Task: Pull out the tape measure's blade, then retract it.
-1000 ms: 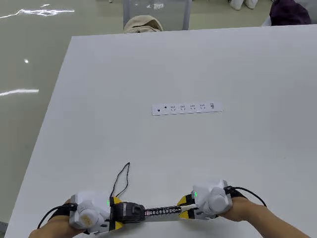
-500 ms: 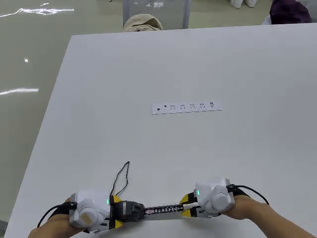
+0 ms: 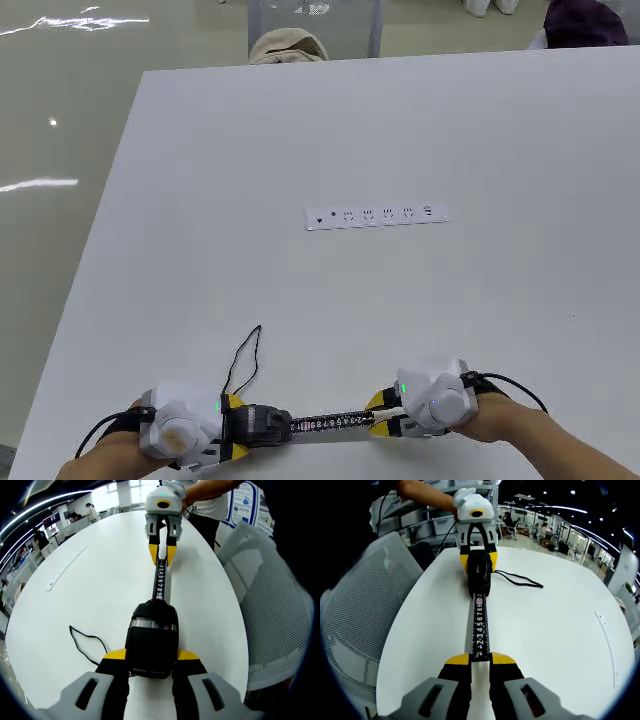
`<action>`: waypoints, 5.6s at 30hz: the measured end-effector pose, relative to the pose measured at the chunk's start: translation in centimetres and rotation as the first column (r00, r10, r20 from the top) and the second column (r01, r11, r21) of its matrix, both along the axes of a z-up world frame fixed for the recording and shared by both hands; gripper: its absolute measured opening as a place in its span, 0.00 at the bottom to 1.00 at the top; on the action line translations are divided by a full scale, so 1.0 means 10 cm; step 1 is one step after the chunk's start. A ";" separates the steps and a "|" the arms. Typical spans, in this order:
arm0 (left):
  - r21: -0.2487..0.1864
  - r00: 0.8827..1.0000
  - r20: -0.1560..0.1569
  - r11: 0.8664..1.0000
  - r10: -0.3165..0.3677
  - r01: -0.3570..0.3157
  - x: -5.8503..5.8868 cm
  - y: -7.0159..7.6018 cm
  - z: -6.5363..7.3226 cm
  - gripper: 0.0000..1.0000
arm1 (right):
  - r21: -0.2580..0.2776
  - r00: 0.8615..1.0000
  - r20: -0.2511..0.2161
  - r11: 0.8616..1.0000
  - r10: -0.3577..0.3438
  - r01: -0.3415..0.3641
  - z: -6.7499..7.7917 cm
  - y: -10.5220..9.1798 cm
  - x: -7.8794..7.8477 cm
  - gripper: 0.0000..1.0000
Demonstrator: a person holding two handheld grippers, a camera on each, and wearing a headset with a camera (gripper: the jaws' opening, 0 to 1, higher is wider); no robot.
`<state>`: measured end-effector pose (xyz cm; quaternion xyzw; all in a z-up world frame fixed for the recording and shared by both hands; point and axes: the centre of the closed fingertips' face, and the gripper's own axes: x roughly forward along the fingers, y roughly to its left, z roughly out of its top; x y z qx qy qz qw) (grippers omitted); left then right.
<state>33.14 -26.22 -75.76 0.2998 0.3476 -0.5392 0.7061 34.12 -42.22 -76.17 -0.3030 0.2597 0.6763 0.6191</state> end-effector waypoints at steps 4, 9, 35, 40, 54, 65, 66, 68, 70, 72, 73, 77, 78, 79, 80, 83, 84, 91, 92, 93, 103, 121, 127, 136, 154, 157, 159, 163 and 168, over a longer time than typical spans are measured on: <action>0.001 1.000 0.000 1.000 0.000 0.000 0.00 0.00 0.00 0.28 | 0.000 1.000 -0.001 1.000 -0.003 0.003 0.00 -0.02 0.00 0.10; 0.003 1.000 0.000 1.000 -0.003 0.003 0.00 0.00 0.00 0.28 | -0.002 1.000 0.000 1.000 -0.006 0.006 0.00 -0.04 0.00 0.10; 0.009 1.000 -0.001 1.000 -0.013 0.013 0.00 -0.01 0.01 0.28 | -0.007 1.000 -0.004 1.000 -0.021 0.021 -0.01 -0.17 0.00 0.10; 0.009 1.000 -0.001 1.000 -0.014 0.014 0.00 -0.01 0.01 0.28 | -0.009 1.000 -0.006 1.000 -0.023 0.023 -0.01 -0.18 0.00 0.10; 0.010 1.000 -0.001 1.000 -0.017 0.017 -0.01 -0.01 0.01 0.28 | -0.013 0.999 -0.003 0.999 -0.036 0.036 -0.01 -0.25 0.02 0.10; 0.010 1.000 -0.003 1.000 -0.023 0.023 -0.01 -0.01 0.00 0.28 | -0.019 0.999 -0.005 0.999 -0.040 0.040 -0.02 -0.29 0.02 0.10; 0.010 1.000 -0.003 1.000 -0.023 0.023 -0.01 -0.01 0.00 0.28 | -0.020 0.999 -0.006 0.999 -0.041 0.040 -0.02 -0.30 0.02 0.10; 0.010 1.000 -0.003 1.000 -0.023 0.023 -0.01 -0.02 0.01 0.28 | -0.021 0.999 -0.007 0.999 -0.041 0.041 -0.02 -0.32 0.02 0.10; 0.011 1.000 -0.003 1.000 -0.024 0.024 -0.01 -0.02 0.01 0.28 | -0.022 0.999 -0.006 0.999 -0.042 0.042 -0.03 -0.33 0.02 0.10; 0.011 1.000 -0.003 1.000 -0.024 0.024 -0.01 -0.02 0.01 0.28 | -0.024 0.999 -0.008 0.999 -0.043 0.043 -0.03 -0.34 0.02 0.10; 0.011 1.000 -0.003 1.000 -0.024 0.024 -0.01 -0.01 0.01 0.28 | -0.024 0.999 -0.007 0.999 -0.043 0.043 -0.03 -0.34 0.02 0.10; 0.012 1.000 -0.003 1.000 -0.024 0.024 -0.01 -0.01 0.01 0.28 | -0.026 0.999 -0.007 0.999 -0.043 0.043 -0.03 -0.36 0.03 0.10; 0.012 1.000 -0.003 1.000 -0.024 0.024 -0.01 -0.01 0.01 0.28 | -0.026 0.999 -0.007 0.999 -0.044 0.043 -0.02 -0.36 0.02 0.10; 0.012 1.000 -0.003 1.000 -0.024 0.024 -0.01 -0.01 0.01 0.28 | -0.027 0.999 -0.008 0.999 -0.043 0.043 -0.02 -0.37 0.02 0.10; 0.012 1.000 -0.003 1.000 -0.024 0.024 -0.01 -0.01 0.01 0.28 | -0.028 0.999 -0.006 0.999 -0.043 0.043 -0.02 -0.37 0.02 0.10; 0.012 1.000 -0.003 1.000 -0.023 0.023 -0.01 -0.02 0.00 0.28 | -0.029 0.999 -0.007 0.999 -0.043 0.043 -0.03 -0.39 0.02 0.10; 0.012 1.000 -0.002 1.000 -0.023 0.023 -0.01 -0.02 0.00 0.28 | -0.030 0.999 -0.009 0.999 -0.044 0.044 -0.03 -0.39 0.02 0.10; 0.011 1.000 -0.003 1.000 -0.023 0.023 -0.01 -0.02 0.00 0.28 | -0.035 0.999 -0.011 0.998 -0.048 0.048 -0.04 -0.43 0.02 0.10; 0.011 1.000 -0.004 1.000 -0.022 0.022 -0.01 -0.02 0.00 0.28 | -0.035 0.999 -0.010 0.998 -0.049 0.049 -0.04 -0.44 0.02 0.10; 0.011 1.000 -0.004 1.000 -0.022 0.022 -0.01 -0.02 0.00 0.28 | -0.035 0.999 -0.010 0.998 -0.050 0.050 -0.04 -0.44 0.03 0.10; 0.012 1.000 -0.005 1.000 -0.022 0.022 0.00 -0.02 0.00 0.28 | -0.042 0.998 -0.013 0.998 -0.055 0.054 -0.05 -0.52 0.04 0.10; 0.015 1.000 -0.004 1.000 -0.024 0.024 -0.01 -0.02 -0.01 0.28 | -0.052 0.998 -0.012 0.997 -0.060 0.060 -0.06 -0.62 0.05 0.10; 0.017 1.000 -0.004 1.000 -0.024 0.024 -0.01 -0.02 -0.01 0.28 | -0.056 0.998 -0.012 0.997 -0.063 0.062 -0.06 -0.65 0.06 0.10; 0.015 1.000 -0.005 1.000 -0.025 0.025 -0.01 -0.03 0.00 0.28 | -0.067 0.998 -0.013 0.996 -0.065 0.064 -0.07 -0.72 0.06 0.10; 0.016 1.000 -0.005 0.999 -0.028 0.028 0.00 -0.03 0.00 0.28 | -0.080 0.997 -0.013 0.994 -0.073 0.072 -0.06 -0.83 0.07 0.10; 0.017 1.000 -0.005 0.999 -0.028 0.028 -0.01 -0.03 -0.01 0.28 | -0.081 0.997 -0.012 0.994 -0.074 0.073 -0.06 -0.85 0.08 0.10; 0.018 1.000 -0.005 0.999 -0.028 0.029 -0.01 -0.03 -0.01 0.28 | -0.083 0.997 -0.012 0.994 -0.075 0.074 -0.06 -0.87 0.08 0.10; 0.019 1.000 -0.006 0.999 -0.030 0.030 -0.01 -0.03 0.00 0.28 | -0.085 0.997 -0.013 0.993 -0.078 0.076 -0.06 -0.90 0.08 0.10; 0.020 1.000 -0.006 0.999 -0.029 0.029 -0.01 -0.03 0.00 0.28 | -0.089 0.997 -0.011 0.993 -0.082 0.081 -0.07 -0.92 0.09 0.10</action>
